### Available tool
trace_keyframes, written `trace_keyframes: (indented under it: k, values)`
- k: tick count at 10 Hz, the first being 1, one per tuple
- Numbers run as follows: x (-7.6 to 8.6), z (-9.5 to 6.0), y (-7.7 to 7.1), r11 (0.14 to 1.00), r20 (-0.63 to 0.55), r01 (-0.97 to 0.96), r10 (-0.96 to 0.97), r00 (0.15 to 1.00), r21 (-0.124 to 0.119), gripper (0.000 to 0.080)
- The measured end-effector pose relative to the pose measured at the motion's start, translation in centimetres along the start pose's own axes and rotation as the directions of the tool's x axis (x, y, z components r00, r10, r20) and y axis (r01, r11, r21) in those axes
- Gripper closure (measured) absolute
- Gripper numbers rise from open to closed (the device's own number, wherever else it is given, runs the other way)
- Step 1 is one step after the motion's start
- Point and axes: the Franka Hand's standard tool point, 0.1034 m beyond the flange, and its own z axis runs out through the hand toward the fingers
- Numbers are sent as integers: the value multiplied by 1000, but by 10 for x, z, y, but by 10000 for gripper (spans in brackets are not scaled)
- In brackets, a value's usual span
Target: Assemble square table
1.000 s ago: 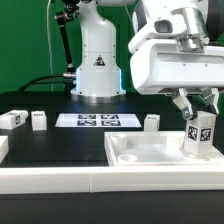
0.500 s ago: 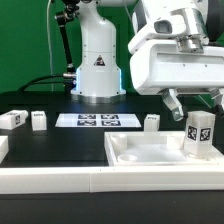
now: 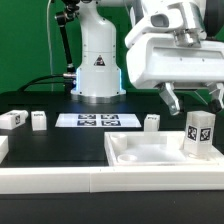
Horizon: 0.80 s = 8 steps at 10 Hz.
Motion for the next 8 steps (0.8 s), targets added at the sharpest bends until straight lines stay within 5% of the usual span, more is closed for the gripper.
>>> trace_keyframes:
  k: [3, 5, 8]
  values:
    - [-5, 5, 1, 1000, 23, -5, 5, 1000, 9, 150]
    - [-7, 10, -12, 996, 175, -43, 28, 984, 81, 150]
    - [-8, 10, -17, 986, 361, -82, 26, 932, 142, 150]
